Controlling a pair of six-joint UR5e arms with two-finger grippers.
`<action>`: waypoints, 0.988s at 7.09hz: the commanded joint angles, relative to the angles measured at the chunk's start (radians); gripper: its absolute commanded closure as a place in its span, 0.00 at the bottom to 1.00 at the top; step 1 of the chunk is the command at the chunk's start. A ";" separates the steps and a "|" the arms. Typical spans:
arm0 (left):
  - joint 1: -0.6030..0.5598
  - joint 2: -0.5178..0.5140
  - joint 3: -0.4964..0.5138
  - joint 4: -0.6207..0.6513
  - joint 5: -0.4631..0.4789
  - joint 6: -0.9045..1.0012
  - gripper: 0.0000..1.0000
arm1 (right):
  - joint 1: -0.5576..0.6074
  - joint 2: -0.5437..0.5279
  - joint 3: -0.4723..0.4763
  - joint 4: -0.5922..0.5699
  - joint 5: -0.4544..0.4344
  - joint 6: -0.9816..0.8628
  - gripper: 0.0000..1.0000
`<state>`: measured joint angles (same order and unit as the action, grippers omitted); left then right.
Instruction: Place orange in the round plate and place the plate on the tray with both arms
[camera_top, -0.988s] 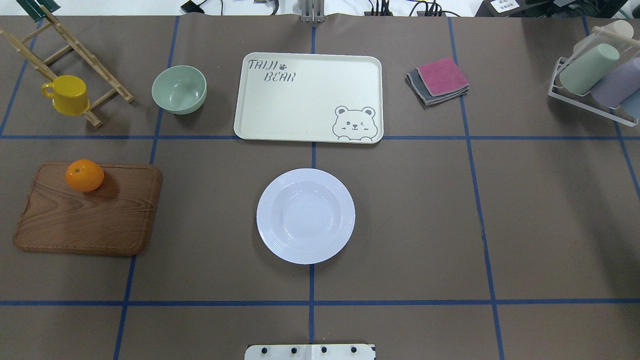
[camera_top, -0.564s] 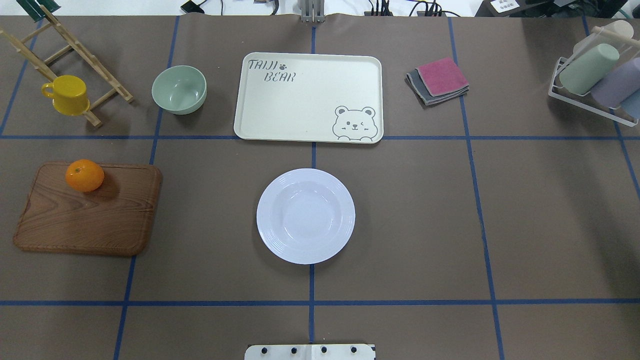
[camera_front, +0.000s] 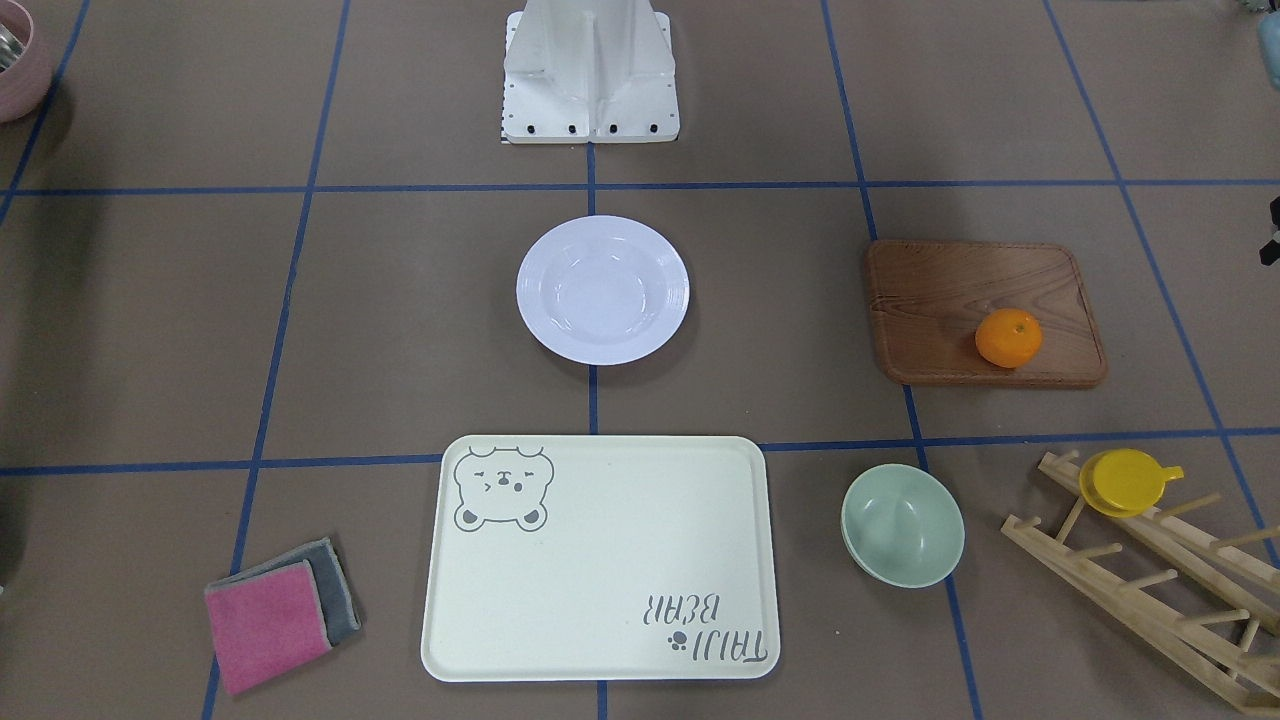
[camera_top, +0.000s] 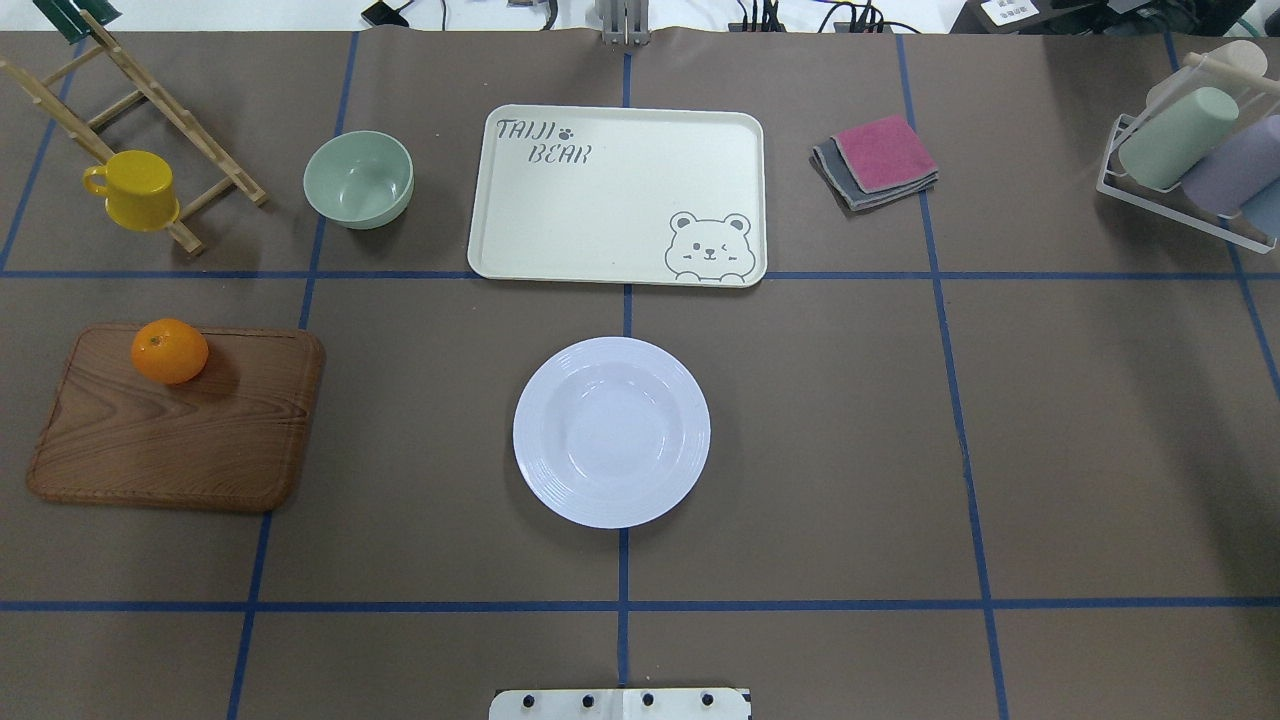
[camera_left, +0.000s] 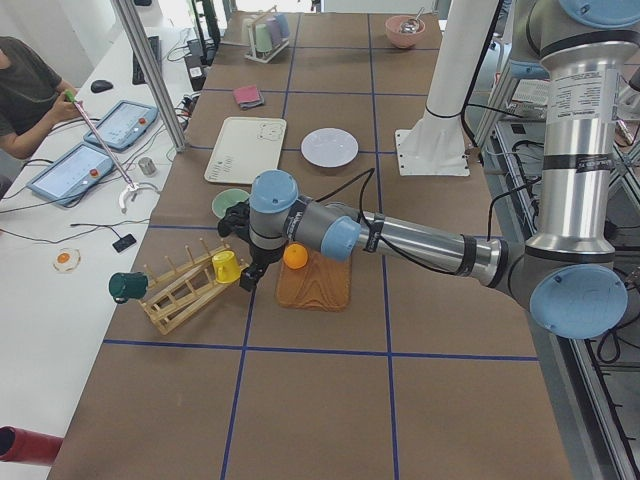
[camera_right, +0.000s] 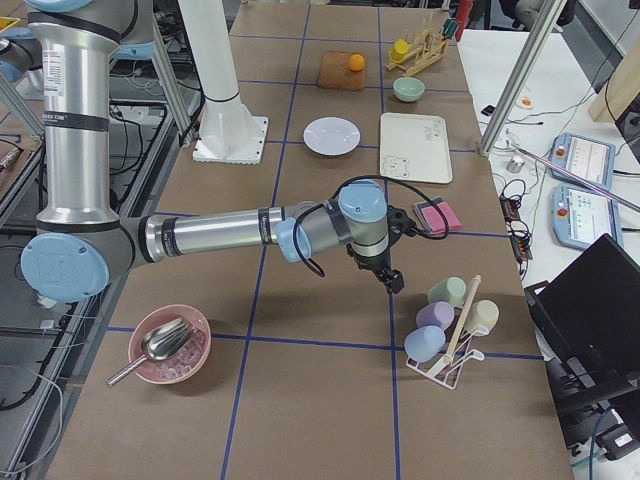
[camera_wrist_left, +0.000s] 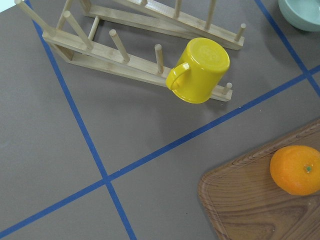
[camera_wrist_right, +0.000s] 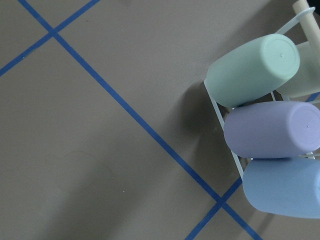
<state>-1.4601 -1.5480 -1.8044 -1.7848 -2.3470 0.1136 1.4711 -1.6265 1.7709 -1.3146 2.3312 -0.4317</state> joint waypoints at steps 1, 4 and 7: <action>0.000 0.000 -0.001 -0.002 0.000 0.000 0.01 | 0.000 -0.001 0.001 0.000 0.000 -0.001 0.01; 0.000 0.002 -0.007 -0.004 -0.002 0.001 0.01 | 0.000 0.000 0.002 0.002 0.011 -0.004 0.01; 0.000 0.003 -0.007 -0.004 -0.002 0.001 0.01 | 0.000 0.002 0.001 0.002 0.011 -0.004 0.01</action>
<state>-1.4603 -1.5458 -1.8115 -1.7886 -2.3485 0.1150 1.4711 -1.6250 1.7725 -1.3132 2.3423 -0.4356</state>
